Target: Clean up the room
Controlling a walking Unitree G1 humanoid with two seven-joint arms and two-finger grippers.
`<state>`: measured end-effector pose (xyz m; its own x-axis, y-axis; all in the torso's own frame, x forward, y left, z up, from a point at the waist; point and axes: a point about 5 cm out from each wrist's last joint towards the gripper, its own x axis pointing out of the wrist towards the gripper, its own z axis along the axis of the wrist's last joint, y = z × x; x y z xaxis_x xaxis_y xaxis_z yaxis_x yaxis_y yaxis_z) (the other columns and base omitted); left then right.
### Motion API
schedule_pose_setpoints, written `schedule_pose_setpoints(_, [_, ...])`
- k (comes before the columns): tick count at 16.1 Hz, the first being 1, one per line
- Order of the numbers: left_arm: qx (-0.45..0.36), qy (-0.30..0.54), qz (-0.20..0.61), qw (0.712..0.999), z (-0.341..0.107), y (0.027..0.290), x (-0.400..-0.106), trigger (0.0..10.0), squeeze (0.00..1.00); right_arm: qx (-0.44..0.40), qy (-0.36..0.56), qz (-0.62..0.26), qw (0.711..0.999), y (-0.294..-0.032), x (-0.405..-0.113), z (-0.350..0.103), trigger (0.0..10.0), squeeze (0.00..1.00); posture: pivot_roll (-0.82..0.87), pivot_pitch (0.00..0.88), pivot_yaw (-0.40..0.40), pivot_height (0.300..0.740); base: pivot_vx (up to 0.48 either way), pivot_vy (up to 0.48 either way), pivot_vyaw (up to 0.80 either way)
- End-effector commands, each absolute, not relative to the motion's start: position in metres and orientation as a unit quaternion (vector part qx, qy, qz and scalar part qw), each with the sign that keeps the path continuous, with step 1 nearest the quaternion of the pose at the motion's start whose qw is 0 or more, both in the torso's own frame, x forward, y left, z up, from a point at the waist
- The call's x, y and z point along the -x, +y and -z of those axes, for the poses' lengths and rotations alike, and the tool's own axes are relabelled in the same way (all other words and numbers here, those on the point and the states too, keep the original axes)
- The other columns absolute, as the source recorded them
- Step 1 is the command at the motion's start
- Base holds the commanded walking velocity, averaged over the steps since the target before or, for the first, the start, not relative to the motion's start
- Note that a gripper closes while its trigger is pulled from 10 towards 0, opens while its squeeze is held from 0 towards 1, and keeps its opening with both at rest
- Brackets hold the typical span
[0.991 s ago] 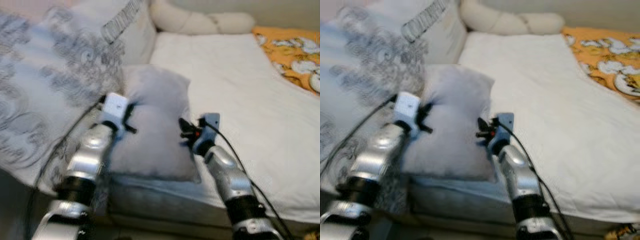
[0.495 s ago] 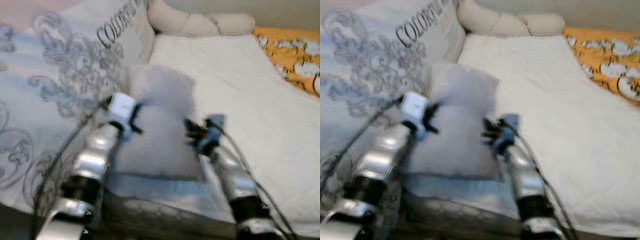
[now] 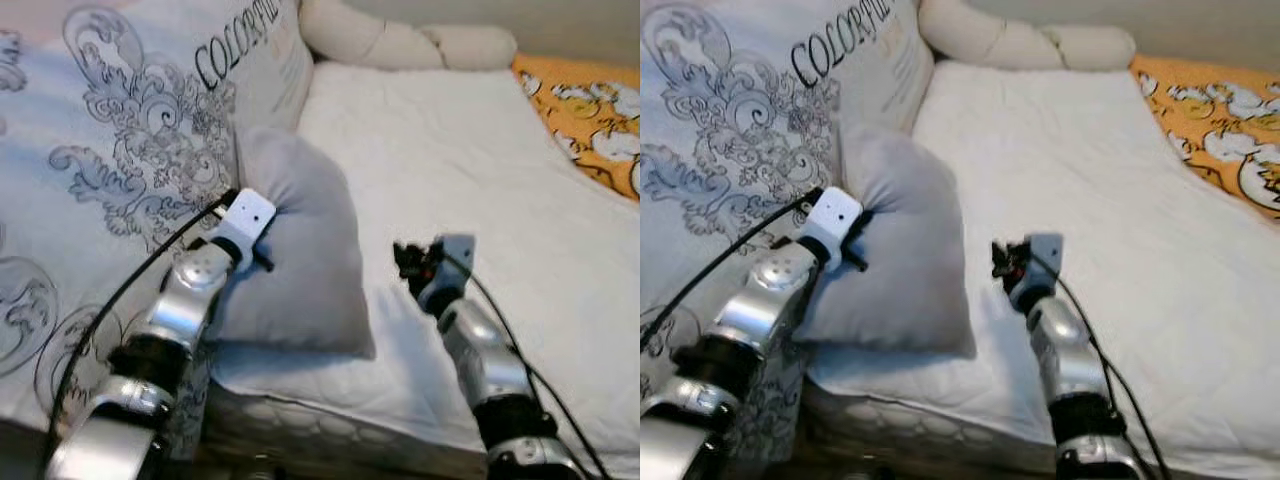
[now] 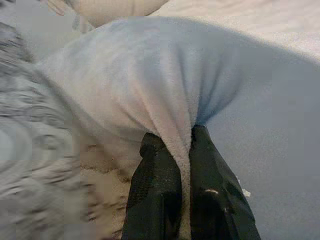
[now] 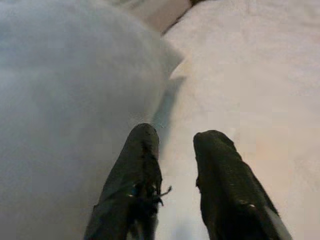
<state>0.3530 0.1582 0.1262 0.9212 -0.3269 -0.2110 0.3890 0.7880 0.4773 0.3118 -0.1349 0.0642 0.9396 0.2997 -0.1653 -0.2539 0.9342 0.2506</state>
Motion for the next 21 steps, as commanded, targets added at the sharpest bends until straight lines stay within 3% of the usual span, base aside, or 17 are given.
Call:
schedule_pose_setpoints(1, [-0.289, 0.034, 0.194, 0.937, -0.137, 0.157, -0.358, 10.0, 0.0, -0.113, 0.093, -0.155, 0.977, -0.129, -0.313, -0.067, 10.0, 1.0, 0.11, 0.0, -0.002, 0.74, 0.0, 0.0, 0.0])
schedule_pose_setpoints(3, [-0.321, 0.029, 0.192, 0.927, -0.143, 0.165, -0.364, 10.0, 0.0, -0.118, 0.086, -0.171, 0.975, -0.131, -0.311, -0.068, 10.0, 1.0, 0.1, 0.0, 0.007, 0.74, 0.0, 0.0, 0.0])
schedule_pose_setpoints(6, [-0.415, 0.026, 0.229, 0.88, -0.157, 0.177, -0.375, 10.0, 0.0, -0.106, 0.074, -0.277, 0.952, -0.133, -0.299, -0.073, 10.0, 1.0, 0.09, 0.0, 0.023, 0.74, 0.0, 0.0, 0.0])
schedule_pose_setpoints(12, [-0.464, 0.046, 0.216, 0.858, -0.181, 0.194, -0.393, 10.0, 0.0, -0.072, 0.081, -0.414, 0.904, -0.138, -0.28, -0.082, 10.0, 1.0, 0.06, 0.0, 0.05, 0.74, 0.0, 0.0, 0.0])
schedule_pose_setpoints(17, [-0.523, 0.059, 0.202, 0.826, -0.169, 0.198, -0.393, 10.0, 0.0, -0.059, 0.086, -0.442, 0.891, -0.135, -0.273, -0.083, 10.0, 1.0, 0.06, 0.0, 0.05, 0.74, 0.0, 0.0, 0.0])
schedule_pose_setpoints(18, [-0.512, 0.057, 0.201, 0.833, -0.169, 0.199, -0.393, 10.0, 0.25, -0.055, 0.082, -0.443, 0.891, -0.132, -0.273, -0.083, 10.0, 1.0, 0.06, 0.0, 0.05, 0.74, 0.0, 0.0, 0.0])
schedule_pose_setpoints(19, [-0.487, 0.048, 0.204, 0.848, -0.172, 0.198, -0.394, 10.0, 1.0, -0.053, 0.077, -0.442, 0.892, -0.131, -0.272, -0.083, 10.0, 1.0, 0.06, 0.0, 0.049, 0.74, 0.0, 0.0, 0.0])
schedule_pose_setpoints(21, [-0.462, 0.027, 0.213, 0.861, -0.178, 0.194, -0.394, 10.0, 1.0, -0.057, 0.073, -0.436, 0.895, -0.131, -0.272, -0.082, 10.0, 1.0, 0.06, 0.0, 0.048, 0.74, 0.0, 0.0, 0.0])
